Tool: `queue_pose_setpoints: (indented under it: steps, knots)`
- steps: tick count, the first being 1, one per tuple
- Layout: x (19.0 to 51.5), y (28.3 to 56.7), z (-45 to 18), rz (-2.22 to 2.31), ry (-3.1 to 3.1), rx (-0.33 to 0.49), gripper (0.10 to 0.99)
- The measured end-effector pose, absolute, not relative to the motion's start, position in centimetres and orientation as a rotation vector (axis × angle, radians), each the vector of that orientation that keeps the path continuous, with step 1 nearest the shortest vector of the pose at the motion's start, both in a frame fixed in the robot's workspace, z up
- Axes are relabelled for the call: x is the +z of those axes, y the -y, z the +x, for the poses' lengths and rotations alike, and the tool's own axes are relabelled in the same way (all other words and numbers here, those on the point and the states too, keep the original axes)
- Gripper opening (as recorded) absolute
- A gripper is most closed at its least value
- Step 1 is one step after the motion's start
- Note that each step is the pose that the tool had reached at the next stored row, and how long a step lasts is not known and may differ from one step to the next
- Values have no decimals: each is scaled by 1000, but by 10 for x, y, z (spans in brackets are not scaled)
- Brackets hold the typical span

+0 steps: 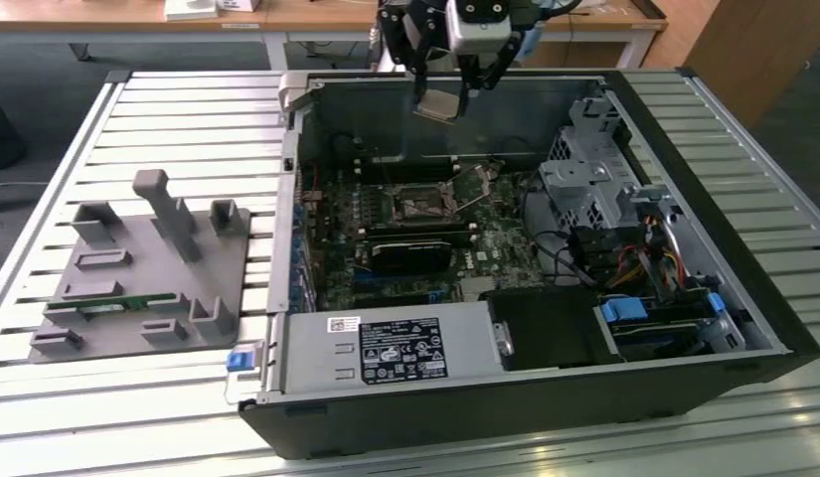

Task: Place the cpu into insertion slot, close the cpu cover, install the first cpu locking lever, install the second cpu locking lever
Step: 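Place the cpu into insertion slot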

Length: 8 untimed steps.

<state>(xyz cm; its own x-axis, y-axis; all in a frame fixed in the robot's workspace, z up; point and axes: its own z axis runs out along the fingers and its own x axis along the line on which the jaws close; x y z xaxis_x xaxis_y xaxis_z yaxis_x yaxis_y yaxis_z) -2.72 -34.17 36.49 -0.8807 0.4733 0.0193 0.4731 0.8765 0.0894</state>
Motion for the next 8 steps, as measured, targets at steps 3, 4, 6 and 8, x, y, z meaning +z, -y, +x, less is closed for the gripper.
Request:
queue_pose_setpoints:
  steps: [3, 4, 6, 8]
  knots:
    - [365, 342, -27, 791, -3033, 143, 533]
    - [365, 342, -27, 798, -3031, 143, 533]
    - [365, 342, -27, 815, -3026, 143, 533]
    - [365, 342, -27, 830, -3021, 143, 533]
